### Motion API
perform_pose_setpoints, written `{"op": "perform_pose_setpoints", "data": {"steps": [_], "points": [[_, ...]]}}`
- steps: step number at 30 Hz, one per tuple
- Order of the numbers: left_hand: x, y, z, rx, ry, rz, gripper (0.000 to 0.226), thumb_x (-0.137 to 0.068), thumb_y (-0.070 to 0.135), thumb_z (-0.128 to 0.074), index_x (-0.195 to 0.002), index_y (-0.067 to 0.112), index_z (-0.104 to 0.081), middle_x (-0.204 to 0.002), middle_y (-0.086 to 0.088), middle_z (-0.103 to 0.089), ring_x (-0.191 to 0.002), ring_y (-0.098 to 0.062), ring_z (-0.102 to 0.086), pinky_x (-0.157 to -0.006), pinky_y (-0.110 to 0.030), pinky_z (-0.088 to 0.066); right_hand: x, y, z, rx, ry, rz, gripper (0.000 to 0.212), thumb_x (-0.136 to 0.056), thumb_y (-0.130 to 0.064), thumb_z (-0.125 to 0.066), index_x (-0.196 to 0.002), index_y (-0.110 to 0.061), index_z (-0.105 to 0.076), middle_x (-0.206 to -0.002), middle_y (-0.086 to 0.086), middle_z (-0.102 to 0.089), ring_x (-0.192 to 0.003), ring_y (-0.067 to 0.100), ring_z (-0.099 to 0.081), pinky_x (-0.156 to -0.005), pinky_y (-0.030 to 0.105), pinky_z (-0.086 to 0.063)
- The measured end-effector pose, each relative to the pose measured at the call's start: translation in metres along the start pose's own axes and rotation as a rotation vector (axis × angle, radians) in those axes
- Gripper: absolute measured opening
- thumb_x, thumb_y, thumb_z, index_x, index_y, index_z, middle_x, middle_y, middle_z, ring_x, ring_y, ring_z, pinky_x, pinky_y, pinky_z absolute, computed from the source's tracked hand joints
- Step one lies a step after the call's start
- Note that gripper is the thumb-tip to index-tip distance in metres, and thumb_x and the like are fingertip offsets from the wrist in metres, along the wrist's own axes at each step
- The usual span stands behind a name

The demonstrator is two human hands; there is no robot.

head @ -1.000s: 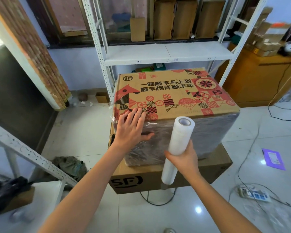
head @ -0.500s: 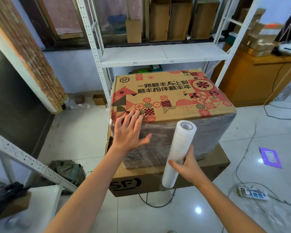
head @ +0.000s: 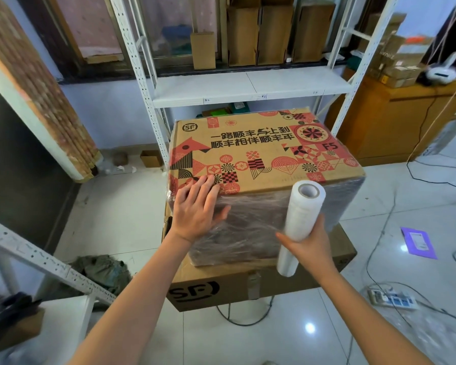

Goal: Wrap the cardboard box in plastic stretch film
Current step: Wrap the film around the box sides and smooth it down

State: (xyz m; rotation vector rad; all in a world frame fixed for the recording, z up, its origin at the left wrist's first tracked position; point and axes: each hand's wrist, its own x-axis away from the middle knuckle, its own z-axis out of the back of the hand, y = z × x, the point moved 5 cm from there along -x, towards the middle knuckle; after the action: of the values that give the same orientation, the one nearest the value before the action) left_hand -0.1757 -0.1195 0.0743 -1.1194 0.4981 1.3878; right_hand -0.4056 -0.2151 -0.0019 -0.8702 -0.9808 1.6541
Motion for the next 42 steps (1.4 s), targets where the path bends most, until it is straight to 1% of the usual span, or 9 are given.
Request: {"op": "perform_pose_setpoints", "data": {"steps": [5, 10, 15, 18, 22, 26, 29, 38, 42], "points": [[-0.002, -0.002, -0.003, -0.023, 0.05, -0.017, 0.042, -0.087, 0.044, -0.057, -0.088, 0.006, -0.075, -0.103, -0.011, -0.071, -0.097, -0.026, -0.068, -0.083, -0.034, -0.041, -0.005, 0.0, -0.005, -0.026, 0.048, -0.033, 0.084, -0.059, -0.03, -0.089, -0.114, -0.029, -0.025, -0.099, -0.023, -0.041, -0.087, 0.001, -0.05, -0.076, 0.024, -0.046], [0.0, -0.002, -0.003, -0.032, 0.06, -0.012, 0.043, -0.089, 0.044, -0.054, -0.09, 0.005, -0.072, -0.103, -0.012, -0.071, -0.096, -0.027, -0.069, -0.082, -0.035, -0.041, 0.004, 0.016, -0.014, -0.105, -0.08, -0.09, 0.087, -0.061, -0.026, -0.088, -0.119, -0.032, -0.023, -0.105, -0.025, -0.041, -0.094, -0.006, -0.05, -0.069, 0.011, -0.041], [-0.001, -0.002, -0.001, -0.03, 0.045, 0.009, 0.047, -0.09, 0.045, -0.051, -0.09, 0.004, -0.073, -0.102, -0.012, -0.072, -0.094, -0.027, -0.069, -0.081, -0.034, -0.04, 0.01, 0.029, -0.02, -0.133, -0.24, -0.092, 0.072, -0.079, -0.004, -0.071, -0.123, -0.029, -0.02, -0.111, -0.011, -0.042, -0.11, 0.014, -0.049, -0.08, 0.02, -0.045], [0.0, -0.004, -0.001, -0.019, 0.026, 0.024, 0.049, -0.091, 0.046, -0.05, -0.09, 0.004, -0.074, -0.104, -0.012, -0.071, -0.096, -0.027, -0.069, -0.081, -0.034, -0.04, 0.013, 0.029, -0.017, -0.136, -0.285, -0.061, 0.074, -0.081, -0.009, -0.072, -0.129, -0.031, -0.02, -0.121, -0.008, -0.042, -0.117, 0.008, -0.045, -0.094, 0.024, -0.045], [0.003, -0.004, -0.001, 0.037, -0.01, 0.029, 0.048, -0.087, 0.045, -0.051, -0.095, 0.002, -0.07, -0.108, -0.013, -0.069, -0.1, -0.029, -0.067, -0.084, -0.036, -0.039, 0.008, 0.02, 0.005, -0.103, -0.158, 0.035, 0.071, -0.077, -0.017, -0.076, -0.127, -0.031, -0.027, -0.119, -0.008, -0.045, -0.111, -0.001, -0.047, -0.086, 0.011, -0.045], [0.004, -0.003, -0.002, 0.079, -0.062, 0.017, 0.049, -0.089, 0.04, -0.043, -0.098, 0.0, -0.07, -0.111, -0.015, -0.068, -0.103, -0.03, -0.066, -0.088, -0.038, -0.038, -0.001, 0.014, 0.017, -0.103, -0.036, 0.045, 0.066, -0.07, -0.033, -0.078, -0.118, -0.036, -0.034, -0.11, -0.025, -0.046, -0.105, 0.0, -0.051, -0.083, 0.02, -0.046], [0.006, -0.004, -0.002, 0.097, -0.066, 0.033, 0.045, -0.093, 0.033, -0.04, -0.098, 0.0, -0.07, -0.112, -0.016, -0.068, -0.103, -0.031, -0.065, -0.088, -0.039, -0.04, 0.0, 0.017, 0.016, -0.087, 0.041, 0.029, 0.068, -0.068, -0.034, -0.082, -0.116, -0.036, -0.035, -0.108, -0.017, -0.049, -0.106, 0.01, -0.051, -0.084, 0.028, -0.048], [0.0, 0.001, 0.0, 0.131, 0.013, 0.106, 0.02, -0.09, 0.021, -0.049, -0.098, 0.007, -0.06, -0.104, -0.011, -0.071, -0.094, -0.027, -0.068, -0.082, -0.035, -0.038, -0.011, 0.006, 0.007, 0.032, 0.218, 0.048, 0.073, -0.056, -0.043, -0.087, -0.107, -0.026, -0.038, -0.101, -0.005, -0.05, -0.093, 0.012, -0.052, -0.071, 0.027, -0.046], [0.002, -0.003, -0.003, 0.162, -0.048, 0.306, 0.026, -0.09, 0.027, -0.046, -0.105, 0.01, -0.057, -0.101, -0.01, -0.07, -0.092, -0.027, -0.064, -0.082, -0.035, -0.036, -0.014, 0.0, 0.0, 0.128, 0.259, 0.075, 0.078, -0.055, -0.05, -0.086, -0.113, -0.018, -0.044, -0.103, -0.003, -0.052, -0.089, 0.009, -0.052, -0.069, 0.025, -0.046]]}}
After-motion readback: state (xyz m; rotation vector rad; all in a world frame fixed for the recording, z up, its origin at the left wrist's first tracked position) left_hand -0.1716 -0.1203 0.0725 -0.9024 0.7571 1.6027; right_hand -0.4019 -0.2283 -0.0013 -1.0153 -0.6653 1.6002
